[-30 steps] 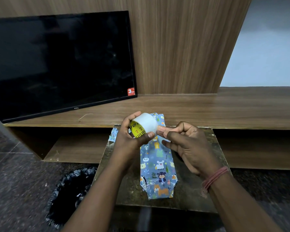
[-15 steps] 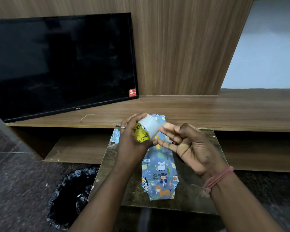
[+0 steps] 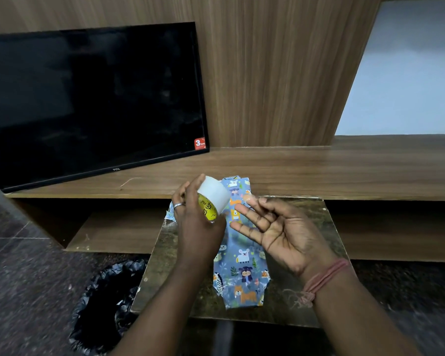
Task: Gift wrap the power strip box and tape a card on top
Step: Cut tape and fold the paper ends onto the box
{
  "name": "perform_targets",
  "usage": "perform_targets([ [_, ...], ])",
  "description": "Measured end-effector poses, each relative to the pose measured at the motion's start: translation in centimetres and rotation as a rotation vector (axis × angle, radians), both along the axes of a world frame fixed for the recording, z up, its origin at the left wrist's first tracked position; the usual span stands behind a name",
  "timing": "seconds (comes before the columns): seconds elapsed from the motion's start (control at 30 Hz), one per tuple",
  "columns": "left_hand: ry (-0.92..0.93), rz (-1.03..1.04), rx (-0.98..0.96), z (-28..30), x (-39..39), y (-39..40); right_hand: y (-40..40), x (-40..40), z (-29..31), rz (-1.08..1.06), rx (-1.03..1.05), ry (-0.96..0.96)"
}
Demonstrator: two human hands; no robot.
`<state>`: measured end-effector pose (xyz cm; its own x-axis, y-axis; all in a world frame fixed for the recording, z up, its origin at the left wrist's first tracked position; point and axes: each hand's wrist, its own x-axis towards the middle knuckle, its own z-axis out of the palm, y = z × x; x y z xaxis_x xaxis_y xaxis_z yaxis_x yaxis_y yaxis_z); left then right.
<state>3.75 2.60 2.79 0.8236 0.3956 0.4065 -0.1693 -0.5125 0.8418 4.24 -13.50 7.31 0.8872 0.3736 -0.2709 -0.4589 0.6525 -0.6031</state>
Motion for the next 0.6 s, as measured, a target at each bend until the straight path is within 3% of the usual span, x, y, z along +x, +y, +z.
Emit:
perform_targets([
  [0.23,0.285,0.046,-0.235,-0.3,-0.2,-0.9,0.5,0.0,-0.3,-0.003,-0.028,-0.054],
  [0.6,0.455,-0.236,-0.716,1.2,-0.6,-2.6,-0.3,0.9,-0.2,-0.028,-0.109,-0.116],
])
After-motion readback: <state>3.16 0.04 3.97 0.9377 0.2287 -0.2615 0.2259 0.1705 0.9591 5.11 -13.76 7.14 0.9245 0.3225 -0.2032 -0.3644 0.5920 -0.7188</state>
